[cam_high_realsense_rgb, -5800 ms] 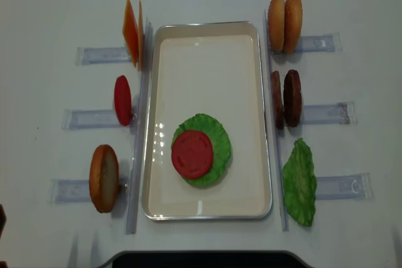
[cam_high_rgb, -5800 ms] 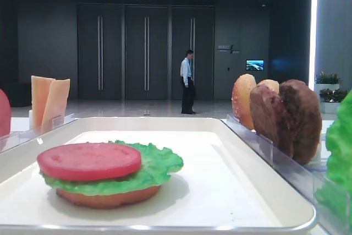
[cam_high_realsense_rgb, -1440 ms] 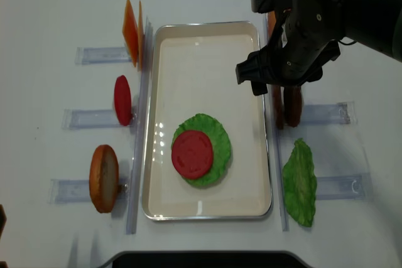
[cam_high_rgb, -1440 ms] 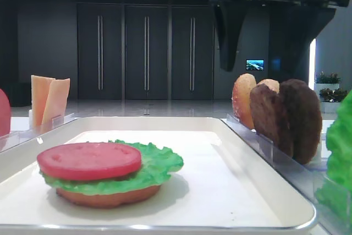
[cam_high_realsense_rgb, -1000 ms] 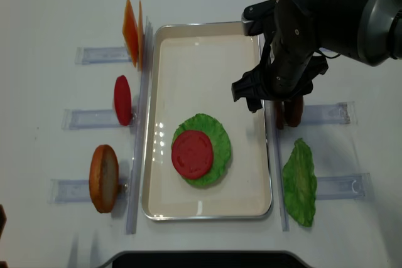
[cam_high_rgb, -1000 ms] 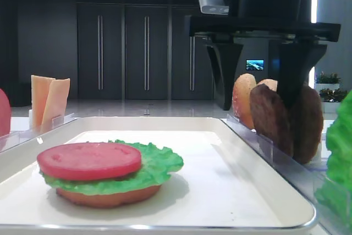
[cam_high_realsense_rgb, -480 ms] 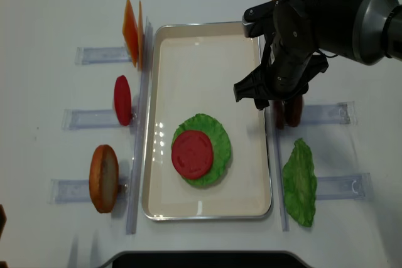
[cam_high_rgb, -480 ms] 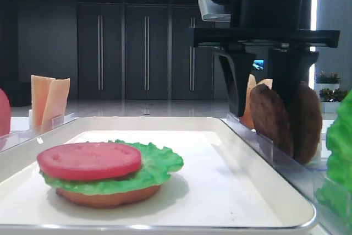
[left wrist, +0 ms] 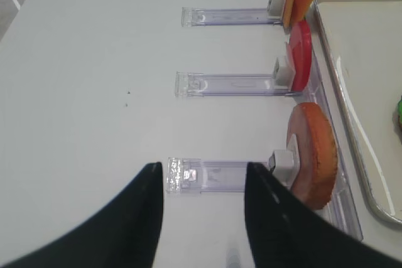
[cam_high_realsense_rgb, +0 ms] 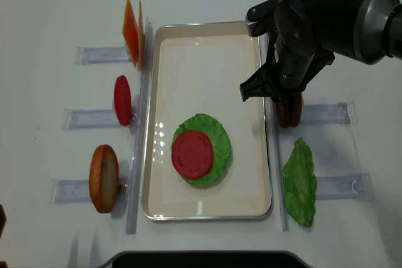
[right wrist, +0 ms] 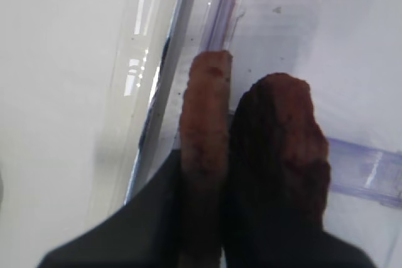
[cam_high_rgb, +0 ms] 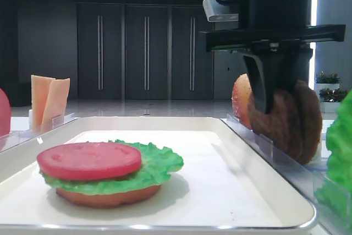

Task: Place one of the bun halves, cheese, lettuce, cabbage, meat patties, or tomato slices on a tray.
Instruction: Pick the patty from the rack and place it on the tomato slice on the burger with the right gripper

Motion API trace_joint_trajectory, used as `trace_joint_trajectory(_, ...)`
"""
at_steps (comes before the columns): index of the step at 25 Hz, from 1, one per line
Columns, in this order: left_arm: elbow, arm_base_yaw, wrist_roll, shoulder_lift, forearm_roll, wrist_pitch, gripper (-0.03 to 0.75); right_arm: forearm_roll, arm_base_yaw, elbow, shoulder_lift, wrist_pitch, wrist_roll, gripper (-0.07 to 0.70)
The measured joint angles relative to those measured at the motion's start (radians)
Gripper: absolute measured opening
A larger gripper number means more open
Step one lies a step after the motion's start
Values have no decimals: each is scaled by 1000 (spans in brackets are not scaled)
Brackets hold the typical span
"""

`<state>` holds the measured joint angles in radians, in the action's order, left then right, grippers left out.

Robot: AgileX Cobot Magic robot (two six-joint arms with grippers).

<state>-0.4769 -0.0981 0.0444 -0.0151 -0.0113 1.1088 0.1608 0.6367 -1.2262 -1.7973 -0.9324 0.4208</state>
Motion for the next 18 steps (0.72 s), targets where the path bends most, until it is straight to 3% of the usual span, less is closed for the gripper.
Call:
trace_joint_trajectory(9, 0, 0, 0, 0, 0, 0, 328, -6, 94, 0, 183, -131, 83, 111)
trace_joint_trajectory(14, 0, 0, 0, 0, 1, 0, 328, -6, 210, 0, 340, -261, 178, 111)
trace_joint_trajectory(18, 0, 0, 0, 0, 1, 0, 328, -11, 325, 2, 451, -284, 233, 109)
